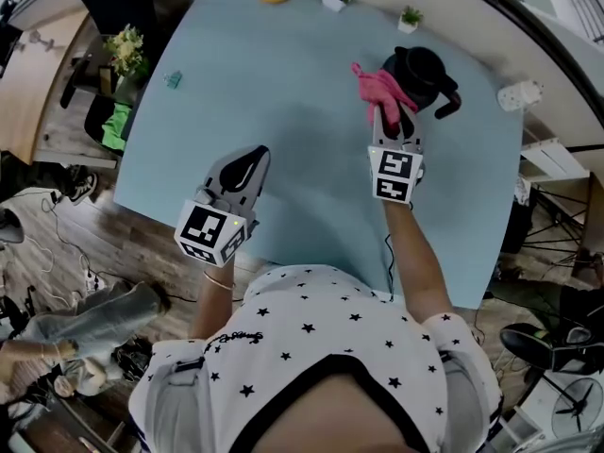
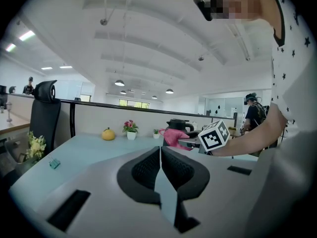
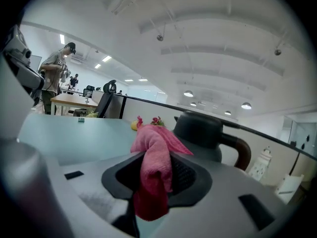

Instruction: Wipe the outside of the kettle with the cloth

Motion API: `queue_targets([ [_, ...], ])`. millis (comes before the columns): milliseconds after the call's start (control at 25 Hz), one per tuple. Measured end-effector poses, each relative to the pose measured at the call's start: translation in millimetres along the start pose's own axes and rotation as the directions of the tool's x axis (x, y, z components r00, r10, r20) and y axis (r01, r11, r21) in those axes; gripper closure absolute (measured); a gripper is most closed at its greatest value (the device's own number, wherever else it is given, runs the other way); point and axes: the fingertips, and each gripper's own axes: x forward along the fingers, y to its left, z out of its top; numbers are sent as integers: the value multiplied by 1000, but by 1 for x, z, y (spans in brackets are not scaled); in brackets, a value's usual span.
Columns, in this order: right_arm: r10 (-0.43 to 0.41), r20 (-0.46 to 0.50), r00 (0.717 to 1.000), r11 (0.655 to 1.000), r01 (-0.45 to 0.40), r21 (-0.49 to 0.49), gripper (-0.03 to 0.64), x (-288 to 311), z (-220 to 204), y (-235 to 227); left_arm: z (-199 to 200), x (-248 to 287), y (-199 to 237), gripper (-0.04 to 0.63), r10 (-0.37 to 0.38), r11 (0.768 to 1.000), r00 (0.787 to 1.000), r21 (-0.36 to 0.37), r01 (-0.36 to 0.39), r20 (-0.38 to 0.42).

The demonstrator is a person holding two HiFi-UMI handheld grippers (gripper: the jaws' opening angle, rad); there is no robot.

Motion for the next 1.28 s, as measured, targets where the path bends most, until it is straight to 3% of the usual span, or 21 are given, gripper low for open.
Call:
queue_targets([
  [160, 10, -80, 997, 995, -2, 100, 488, 9, -30, 2, -3, 0, 5, 561, -11, 1000, 1000, 6, 11, -12],
  [440, 11, -175, 984, 992, 10, 124, 488, 23, -68, 11, -13, -12, 16, 561, 3, 1000, 999, 0, -3, -41],
  [760, 46, -231, 972, 991, -15, 134, 488, 28, -91, 14, -17, -35, 12, 561, 82, 997, 996, -9, -83, -43],
  [1120, 154, -59, 986, 955, -134, 264, 488, -16, -28, 26, 3, -70, -17, 561, 169, 986, 986, 12, -169, 9],
  [1280, 134, 65, 989, 920, -149, 364, 488, -31, 13, 15, 11, -73, -30, 561, 152, 988, 988, 31, -153, 29],
])
